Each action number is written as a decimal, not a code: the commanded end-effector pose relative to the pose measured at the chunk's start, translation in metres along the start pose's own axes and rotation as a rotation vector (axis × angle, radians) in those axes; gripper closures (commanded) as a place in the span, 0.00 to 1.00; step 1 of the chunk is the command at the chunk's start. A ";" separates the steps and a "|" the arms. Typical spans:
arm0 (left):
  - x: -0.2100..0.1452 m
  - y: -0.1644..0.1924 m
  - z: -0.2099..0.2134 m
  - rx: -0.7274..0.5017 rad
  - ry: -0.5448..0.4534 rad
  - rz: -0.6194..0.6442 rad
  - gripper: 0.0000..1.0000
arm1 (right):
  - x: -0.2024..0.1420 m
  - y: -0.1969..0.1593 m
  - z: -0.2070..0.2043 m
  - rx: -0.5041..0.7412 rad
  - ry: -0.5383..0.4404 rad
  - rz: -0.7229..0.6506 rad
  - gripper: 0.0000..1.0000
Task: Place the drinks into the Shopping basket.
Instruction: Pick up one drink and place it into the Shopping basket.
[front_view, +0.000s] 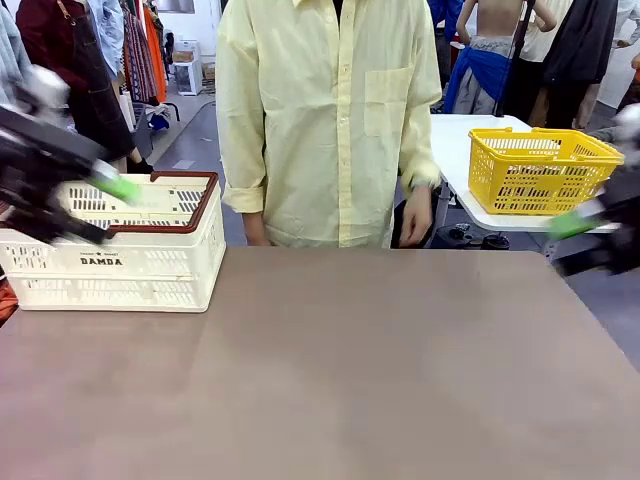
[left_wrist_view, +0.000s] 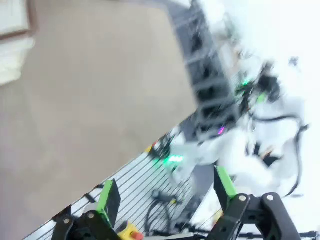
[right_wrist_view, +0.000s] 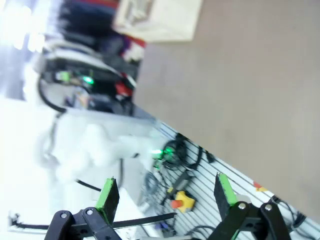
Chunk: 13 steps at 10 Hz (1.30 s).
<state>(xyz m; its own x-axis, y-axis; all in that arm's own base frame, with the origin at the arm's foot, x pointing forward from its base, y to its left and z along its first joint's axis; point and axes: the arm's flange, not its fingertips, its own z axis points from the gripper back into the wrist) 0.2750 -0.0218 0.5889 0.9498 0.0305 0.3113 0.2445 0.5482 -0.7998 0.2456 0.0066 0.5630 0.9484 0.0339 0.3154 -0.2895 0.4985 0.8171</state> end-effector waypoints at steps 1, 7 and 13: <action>-0.006 0.054 0.079 -0.091 -0.215 0.099 0.00 | -0.059 -0.059 0.068 0.105 -0.209 -0.129 0.00; -0.050 0.179 0.177 -0.219 -0.426 0.366 0.00 | -0.115 -0.199 0.138 0.291 -0.475 -0.382 0.00; -0.066 0.176 0.184 -0.279 -0.444 0.346 0.00 | -0.128 -0.178 0.163 0.320 -0.466 -0.382 0.00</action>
<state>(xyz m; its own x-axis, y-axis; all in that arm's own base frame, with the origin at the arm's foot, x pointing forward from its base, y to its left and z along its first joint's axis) 0.2175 0.2255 0.5211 0.8291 0.5450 0.1249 0.0063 0.2143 -0.9767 0.1528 -0.2279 0.4519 0.8626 -0.5008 0.0712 -0.0106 0.1229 0.9924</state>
